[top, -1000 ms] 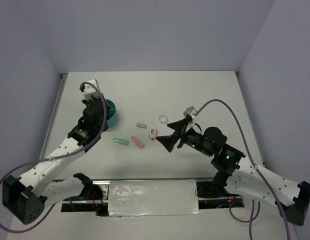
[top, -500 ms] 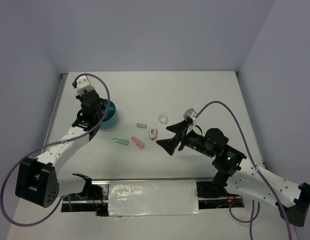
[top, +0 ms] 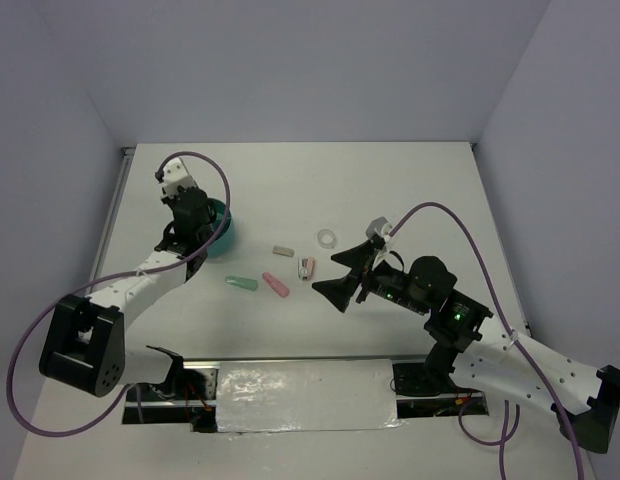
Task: Sort the stationery into containers
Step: Place the pen in the storage box, then pick up the stationery from the center of the board.
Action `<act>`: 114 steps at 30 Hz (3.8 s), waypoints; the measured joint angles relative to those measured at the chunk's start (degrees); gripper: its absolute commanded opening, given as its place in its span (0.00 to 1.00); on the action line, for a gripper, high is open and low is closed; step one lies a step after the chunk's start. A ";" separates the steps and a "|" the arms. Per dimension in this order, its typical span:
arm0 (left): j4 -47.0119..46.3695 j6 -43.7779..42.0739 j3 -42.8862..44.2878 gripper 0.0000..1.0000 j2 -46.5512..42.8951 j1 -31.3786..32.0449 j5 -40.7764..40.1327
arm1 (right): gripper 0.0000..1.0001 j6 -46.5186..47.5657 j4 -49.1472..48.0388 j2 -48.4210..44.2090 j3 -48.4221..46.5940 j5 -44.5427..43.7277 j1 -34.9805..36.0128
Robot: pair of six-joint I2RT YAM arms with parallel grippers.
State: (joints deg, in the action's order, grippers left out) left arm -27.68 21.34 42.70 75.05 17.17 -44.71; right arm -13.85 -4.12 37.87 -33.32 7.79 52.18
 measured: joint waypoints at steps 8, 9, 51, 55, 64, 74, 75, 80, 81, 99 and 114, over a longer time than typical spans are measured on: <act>1.14 2.67 -1.97 0.72 0.52 0.00 -0.42 | 0.93 -0.04 0.11 0.59 0.00 -0.31 0.00; 1.70 2.95 -1.99 0.78 0.39 0.00 -0.42 | 0.93 -0.09 0.17 0.79 -0.02 -0.57 0.00; 70.49 7.19 9.57 0.99 -38.58 20.61 27.74 | 0.51 -40.79 33.55 64.11 -29.38 -36.83 -18.45; 69.85 7.13 9.42 0.99 -39.58 20.61 28.57 | 0.44 -41.35 31.15 64.94 -29.27 -35.76 -18.49; 69.44 7.15 9.42 0.99 -41.66 20.61 28.89 | 0.39 -41.38 27.93 65.83 -28.44 -34.71 -18.60; 69.44 7.32 9.40 0.99 -41.66 20.61 28.87 | 0.00 -35.45 26.43 65.26 -27.58 -34.49 -18.27; 69.44 7.67 9.40 0.99 -41.59 20.61 28.61 | 0.00 -34.01 25.42 64.76 -26.84 -34.32 -17.97; 66.16 12.50 8.52 0.99 -40.41 20.59 30.82 | 0.00 -19.34 14.99 55.23 -18.14 -27.65 -8.96; 63.60 13.53 7.48 0.99 -40.26 20.59 32.61 | 0.00 -16.37 12.94 51.54 -16.31 -24.92 -5.95; 22.99 15.65 -4.37 0.87 -46.58 20.63 76.11 | 0.00 -5.25 -7.54 14.47 -10.03 28.81 0.02; 17.94 17.57 -4.98 0.67 -40.65 20.63 81.24 | 0.00 -5.18 -7.32 15.80 -11.67 30.36 2.69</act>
State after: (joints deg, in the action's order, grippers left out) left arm -9.74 38.92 37.71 34.39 37.80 36.53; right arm -19.03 -11.44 53.67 -44.99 38.15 54.87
